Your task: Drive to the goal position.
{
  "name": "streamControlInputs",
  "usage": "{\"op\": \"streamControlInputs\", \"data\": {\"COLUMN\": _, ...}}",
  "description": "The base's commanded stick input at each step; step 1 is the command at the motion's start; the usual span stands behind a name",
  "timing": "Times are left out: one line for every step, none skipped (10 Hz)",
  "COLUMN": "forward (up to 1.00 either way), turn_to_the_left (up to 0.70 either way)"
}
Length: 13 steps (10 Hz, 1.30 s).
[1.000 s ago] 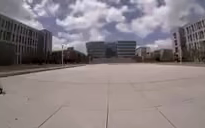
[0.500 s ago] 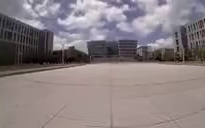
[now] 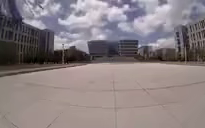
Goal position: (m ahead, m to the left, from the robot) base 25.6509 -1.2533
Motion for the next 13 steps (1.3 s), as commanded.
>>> {"op": "streamControlInputs", "data": {"forward": 0.7, "turn_to_the_left": 0.0}}
{"op": "streamControlInputs", "data": {"forward": 0.7, "turn_to_the_left": 0.0}}
{"op": "streamControlInputs", "data": {"forward": 0.7, "turn_to_the_left": 0.0}}
{"op": "streamControlInputs", "data": {"forward": 0.7, "turn_to_the_left": 0.0}}
{"op": "streamControlInputs", "data": {"forward": 0.7, "turn_to_the_left": 0.0}}
{"op": "streamControlInputs", "data": {"forward": 0.7, "turn_to_the_left": 0.0}}
{"op": "streamControlInputs", "data": {"forward": 0.7, "turn_to_the_left": 0.0}}
{"op": "streamControlInputs", "data": {"forward": 0.7, "turn_to_the_left": 0.0}}
{"op": "streamControlInputs", "data": {"forward": 0.7, "turn_to_the_left": 0.0}}
{"op": "streamControlInputs", "data": {"forward": 0.7, "turn_to_the_left": 0.0}}
{"op": "streamControlInputs", "data": {"forward": 0.7, "turn_to_the_left": 0.0}}
{"op": "streamControlInputs", "data": {"forward": 0.7, "turn_to_the_left": 0.0}}
{"op": "streamControlInputs", "data": {"forward": 0.7, "turn_to_the_left": 0.0}}
